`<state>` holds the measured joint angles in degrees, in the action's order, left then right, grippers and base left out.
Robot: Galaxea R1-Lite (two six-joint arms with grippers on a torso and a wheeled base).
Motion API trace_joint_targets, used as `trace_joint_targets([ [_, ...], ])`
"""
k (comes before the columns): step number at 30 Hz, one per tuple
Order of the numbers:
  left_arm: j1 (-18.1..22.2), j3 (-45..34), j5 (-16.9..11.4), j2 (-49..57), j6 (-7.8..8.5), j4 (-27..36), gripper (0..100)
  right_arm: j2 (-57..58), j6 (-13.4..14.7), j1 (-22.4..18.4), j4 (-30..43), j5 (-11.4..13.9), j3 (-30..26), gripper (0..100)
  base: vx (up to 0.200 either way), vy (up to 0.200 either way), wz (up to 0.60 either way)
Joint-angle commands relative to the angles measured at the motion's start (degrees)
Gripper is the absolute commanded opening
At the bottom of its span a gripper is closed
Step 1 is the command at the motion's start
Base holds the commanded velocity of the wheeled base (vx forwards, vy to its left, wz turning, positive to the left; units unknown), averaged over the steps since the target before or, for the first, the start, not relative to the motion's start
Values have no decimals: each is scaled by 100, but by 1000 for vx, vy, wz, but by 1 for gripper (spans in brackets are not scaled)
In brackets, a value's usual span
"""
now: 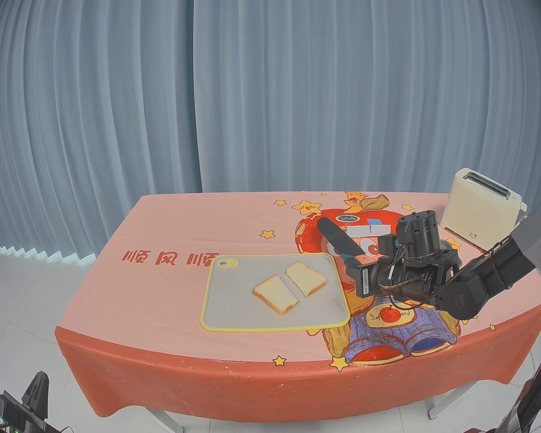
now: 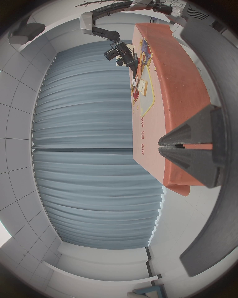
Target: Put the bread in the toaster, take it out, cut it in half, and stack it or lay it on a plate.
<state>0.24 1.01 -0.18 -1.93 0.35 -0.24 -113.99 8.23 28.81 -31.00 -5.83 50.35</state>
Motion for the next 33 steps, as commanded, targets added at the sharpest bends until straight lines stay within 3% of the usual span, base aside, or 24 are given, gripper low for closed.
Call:
trace_joint_targets([
  [1,2,-101,1,-10,0,-2,0,220,223,2,-11,29,1,0,0,0,0],
  [11,11,-101,1,-1,0,-2,0,686,996,-59,-11,73,-34,0,0,0,0],
  [22,2,-101,1,-10,0,-2,0,1028,1831,-191,-11,512,-201,0,0,0,0],
  [27,2,-101,1,-10,0,-2,0,1178,2455,-420,-20,1031,-333,0,0,0,0],
  [33,2,-101,1,-10,0,-2,0,1266,2816,-701,-20,1752,-412,0,0,0,0],
])
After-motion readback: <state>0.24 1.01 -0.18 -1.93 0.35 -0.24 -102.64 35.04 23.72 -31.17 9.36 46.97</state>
